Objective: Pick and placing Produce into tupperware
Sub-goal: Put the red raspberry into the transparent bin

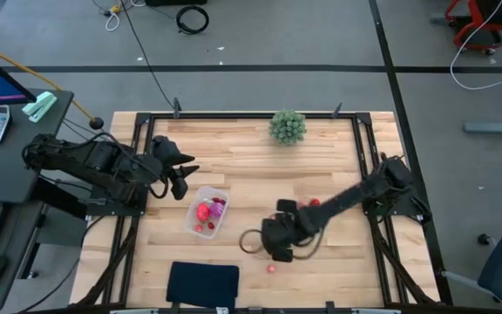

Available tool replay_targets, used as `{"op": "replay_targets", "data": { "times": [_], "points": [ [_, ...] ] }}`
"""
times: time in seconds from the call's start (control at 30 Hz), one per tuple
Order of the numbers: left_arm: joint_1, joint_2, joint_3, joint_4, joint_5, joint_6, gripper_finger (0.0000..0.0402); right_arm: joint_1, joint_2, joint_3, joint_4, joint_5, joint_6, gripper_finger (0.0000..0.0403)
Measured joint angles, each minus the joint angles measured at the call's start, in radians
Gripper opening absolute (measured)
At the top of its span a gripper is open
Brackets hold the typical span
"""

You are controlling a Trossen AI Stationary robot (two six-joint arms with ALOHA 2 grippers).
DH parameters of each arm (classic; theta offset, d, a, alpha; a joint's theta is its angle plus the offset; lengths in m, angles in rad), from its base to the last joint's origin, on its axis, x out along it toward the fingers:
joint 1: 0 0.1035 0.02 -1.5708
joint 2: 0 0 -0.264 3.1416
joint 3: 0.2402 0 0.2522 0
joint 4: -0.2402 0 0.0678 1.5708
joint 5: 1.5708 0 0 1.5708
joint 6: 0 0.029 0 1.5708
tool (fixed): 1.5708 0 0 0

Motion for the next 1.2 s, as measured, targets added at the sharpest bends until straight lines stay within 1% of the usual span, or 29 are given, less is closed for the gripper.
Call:
{"op": "replay_targets", "data": {
  "times": [0.03, 0.13, 0.2, 0.4, 0.5, 0.63, 0.7, 0.77, 0.83, 1.0, 1.13, 1.2],
  "points": [
    [0.0, 0.004, 0.0, 0.002, -0.001, 0.001, 0.0144, 0.018, -0.015, -0.041, 0.031, 0.022, 0.038, 0.0174],
    [-0.001, 0.02, 0.0, 0.0, 0.0, 0.001, 0.0146, 0.049, -0.062, -0.146, 0.146, 0.023, 0.162, 0.0174],
    [-0.001, 0.033, 0.0, -0.004, 0.001, 0.001, 0.0149, 0.064, -0.081, -0.217, 0.228, 0.028, 0.215, 0.0174],
    [-0.005, 0.075, 0.0, -0.013, 0.0, -0.003, 0.0151, 0.076, -0.095, -0.401, 0.439, 0.096, 0.31, 0.0174],
    [-0.005, 0.093, 0.0, -0.016, 0.001, -0.003, 0.0146, 0.077, -0.085, -0.479, 0.558, 0.104, 0.317, 0.0174],
    [-0.005, 0.106, -0.001, -0.022, 0.001, -0.003, 0.0146, 0.078, -0.091, -0.57, 0.771, 0.124, 0.32, 0.0174],
    [-0.005, 0.109, 0.001, -0.018, 0.0, -0.004, 0.015, 0.078, -0.09, -0.593, 0.818, 0.148, 0.319, 0.0174],
    [-0.005, 0.113, 0.0, -0.021, 0.001, -0.004, 0.0153, 0.078, -0.089, -0.607, 0.821, 0.187, 0.299, 0.0174],
    [-0.004, 0.112, 0.0, -0.019, 0.0, -0.004, 0.0153, 0.075, -0.087, -0.611, 0.823, 0.203, 0.26, 0.0174],
    [-0.004, 0.112, 0.0, -0.019, 0.0, -0.005, 0.0146, 0.058, -0.085, -0.615, 0.862, 0.206, 0.184, 0.0174],
    [-0.004, 0.112, 0.0, -0.016, 0.0, -0.006, 0.0142, 0.045, -0.083, -0.615, 0.874, 0.203, 0.179, 0.0173],
    [-0.004, 0.112, 0.0, -0.015, 0.0, -0.006, 0.0144, 0.037, -0.083, -0.615, 0.875, 0.184, 0.188, 0.0173]
  ]
}}
